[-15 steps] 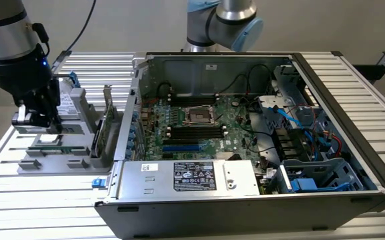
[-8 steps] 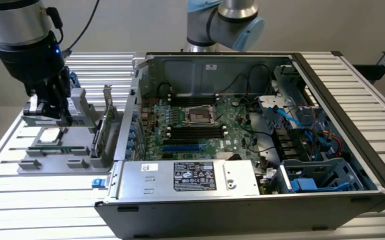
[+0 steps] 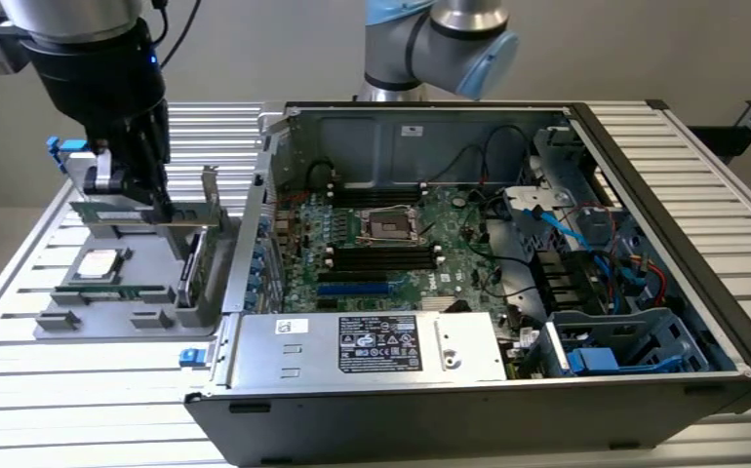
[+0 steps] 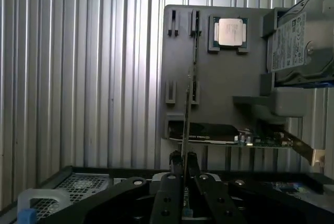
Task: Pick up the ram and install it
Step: 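Pick up the ram and move it above insertion slot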
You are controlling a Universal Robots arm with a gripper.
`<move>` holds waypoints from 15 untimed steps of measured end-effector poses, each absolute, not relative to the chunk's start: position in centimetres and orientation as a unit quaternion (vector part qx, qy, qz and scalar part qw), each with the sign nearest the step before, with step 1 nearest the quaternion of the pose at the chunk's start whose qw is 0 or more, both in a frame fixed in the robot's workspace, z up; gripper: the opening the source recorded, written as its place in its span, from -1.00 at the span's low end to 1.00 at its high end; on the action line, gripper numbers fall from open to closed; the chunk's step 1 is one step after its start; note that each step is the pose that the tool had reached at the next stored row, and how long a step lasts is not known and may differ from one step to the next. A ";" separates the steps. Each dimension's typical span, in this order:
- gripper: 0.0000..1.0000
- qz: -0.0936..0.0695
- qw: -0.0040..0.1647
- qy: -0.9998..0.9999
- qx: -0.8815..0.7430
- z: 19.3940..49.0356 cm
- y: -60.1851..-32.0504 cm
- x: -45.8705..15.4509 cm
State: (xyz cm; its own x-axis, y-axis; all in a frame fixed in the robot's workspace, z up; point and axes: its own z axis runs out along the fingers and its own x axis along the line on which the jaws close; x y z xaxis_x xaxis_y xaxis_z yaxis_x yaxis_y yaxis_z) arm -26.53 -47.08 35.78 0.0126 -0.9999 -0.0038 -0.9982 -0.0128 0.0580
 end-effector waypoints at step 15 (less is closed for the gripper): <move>-0.73 -0.034 0.007 -0.702 0.712 38.3 -47.1 -19.7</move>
State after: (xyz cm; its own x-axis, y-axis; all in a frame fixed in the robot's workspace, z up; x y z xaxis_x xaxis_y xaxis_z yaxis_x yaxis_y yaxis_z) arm -19.71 -47.08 38.34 0.0128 -0.9991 -0.0394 -0.9982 -0.0151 0.0576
